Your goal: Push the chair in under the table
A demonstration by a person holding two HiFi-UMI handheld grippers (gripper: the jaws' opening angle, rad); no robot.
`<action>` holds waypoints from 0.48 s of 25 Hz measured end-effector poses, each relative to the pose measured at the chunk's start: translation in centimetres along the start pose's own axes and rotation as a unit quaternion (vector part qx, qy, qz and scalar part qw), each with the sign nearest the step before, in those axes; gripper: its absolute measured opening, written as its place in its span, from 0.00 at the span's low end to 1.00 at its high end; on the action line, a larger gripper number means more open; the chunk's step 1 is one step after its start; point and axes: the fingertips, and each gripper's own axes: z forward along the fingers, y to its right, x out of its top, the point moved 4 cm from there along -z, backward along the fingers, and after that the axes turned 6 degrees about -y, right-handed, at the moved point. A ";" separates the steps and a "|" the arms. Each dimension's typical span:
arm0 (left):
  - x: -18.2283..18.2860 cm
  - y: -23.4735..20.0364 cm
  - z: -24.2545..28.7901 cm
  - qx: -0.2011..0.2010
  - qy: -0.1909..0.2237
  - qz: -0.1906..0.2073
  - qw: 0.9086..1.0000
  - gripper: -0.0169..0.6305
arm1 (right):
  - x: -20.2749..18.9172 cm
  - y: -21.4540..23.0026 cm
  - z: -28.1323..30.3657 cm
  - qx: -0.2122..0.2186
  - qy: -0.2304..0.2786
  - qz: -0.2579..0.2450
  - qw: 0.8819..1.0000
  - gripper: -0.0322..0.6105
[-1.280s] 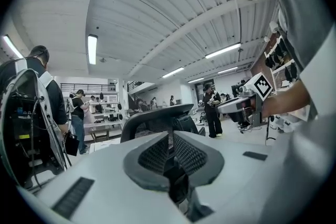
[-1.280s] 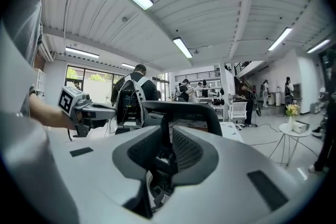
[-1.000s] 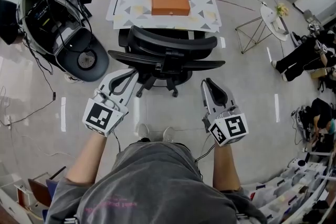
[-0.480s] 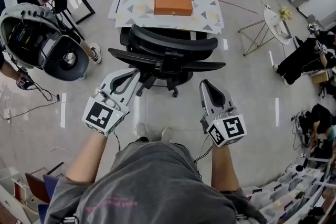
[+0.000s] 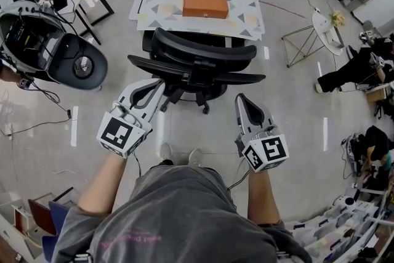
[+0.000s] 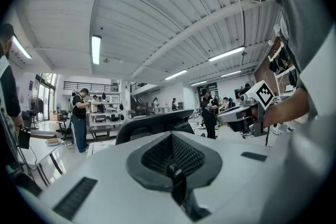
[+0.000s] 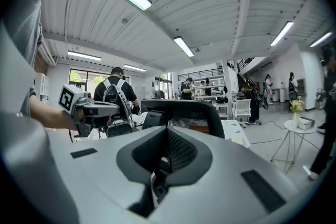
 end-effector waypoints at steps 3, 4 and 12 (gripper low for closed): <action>0.0 -0.1 0.0 0.001 0.001 0.000 1.000 0.03 | -0.1 0.1 0.2 0.001 -0.002 -0.001 1.000 0.06; 0.1 -0.1 0.0 0.001 0.001 0.000 1.000 0.03 | -0.1 0.1 0.2 0.001 -0.003 -0.001 1.000 0.06; -0.2 -0.2 0.0 0.005 -0.004 -0.004 1.000 0.03 | -0.1 0.4 0.4 0.000 -0.007 0.001 1.000 0.06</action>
